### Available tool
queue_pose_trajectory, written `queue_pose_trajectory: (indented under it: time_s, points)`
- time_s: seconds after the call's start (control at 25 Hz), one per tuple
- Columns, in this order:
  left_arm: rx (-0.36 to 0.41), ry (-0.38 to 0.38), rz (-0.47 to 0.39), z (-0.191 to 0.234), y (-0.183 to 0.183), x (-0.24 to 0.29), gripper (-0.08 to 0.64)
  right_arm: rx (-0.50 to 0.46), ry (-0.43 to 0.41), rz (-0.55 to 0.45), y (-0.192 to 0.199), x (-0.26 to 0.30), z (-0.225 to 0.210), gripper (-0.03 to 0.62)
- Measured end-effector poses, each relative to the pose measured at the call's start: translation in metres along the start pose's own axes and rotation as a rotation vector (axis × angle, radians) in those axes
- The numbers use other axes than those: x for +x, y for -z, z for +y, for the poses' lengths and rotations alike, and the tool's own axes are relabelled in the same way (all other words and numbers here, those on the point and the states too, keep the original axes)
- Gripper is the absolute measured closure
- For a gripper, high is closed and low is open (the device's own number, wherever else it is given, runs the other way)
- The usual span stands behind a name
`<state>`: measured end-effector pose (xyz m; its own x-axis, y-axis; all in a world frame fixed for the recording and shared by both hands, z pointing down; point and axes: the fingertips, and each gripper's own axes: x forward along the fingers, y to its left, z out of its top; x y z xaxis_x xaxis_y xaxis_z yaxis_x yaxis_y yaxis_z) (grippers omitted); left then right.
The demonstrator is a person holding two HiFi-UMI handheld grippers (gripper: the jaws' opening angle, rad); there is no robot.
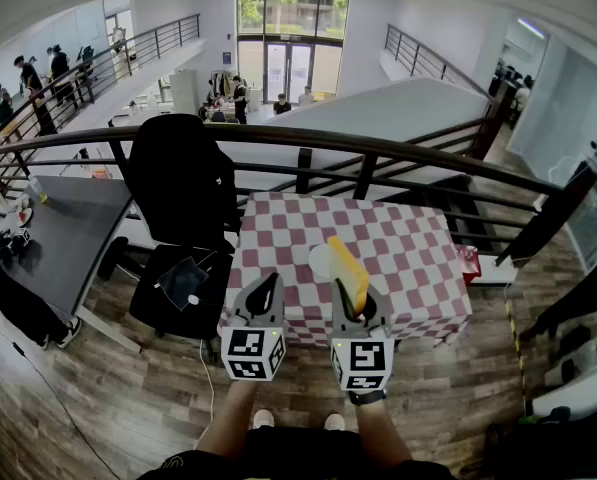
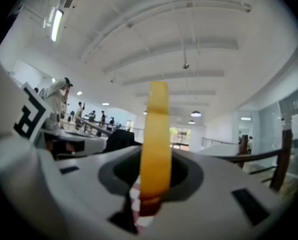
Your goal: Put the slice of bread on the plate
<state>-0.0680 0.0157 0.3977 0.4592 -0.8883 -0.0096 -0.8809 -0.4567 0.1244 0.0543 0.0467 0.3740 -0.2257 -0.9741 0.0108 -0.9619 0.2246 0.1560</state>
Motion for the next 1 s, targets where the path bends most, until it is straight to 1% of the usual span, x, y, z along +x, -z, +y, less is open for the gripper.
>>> queue_pose_trajectory:
  time_s: [0.16, 0.4, 0.64, 0.84, 1.0]
  points:
    - [0.007, 0.005, 0.004, 0.019, 0.001, -0.006, 0.54, 0.012, 0.001, 0.001, 0.001, 0.009, 0.02, 0.485]
    - [0.005, 0.005, 0.013, 0.052, 0.006, -0.023, 0.54, 0.027, -0.001, 0.026, 0.013, 0.02, 0.058, 0.486]
    - [-0.037, 0.005, 0.016, 0.079, 0.013, -0.04, 0.54, 0.009, -0.018, 0.062, 0.021, 0.023, 0.092, 0.485]
    - [-0.099, 0.001, 0.023, 0.091, 0.023, -0.043, 0.54, -0.005, -0.019, 0.105, 0.028, 0.023, 0.101, 0.485]
    - [-0.104, 0.0, 0.016, 0.094, 0.022, -0.036, 0.54, 0.002, -0.03, 0.112, 0.03, 0.034, 0.099, 0.485]
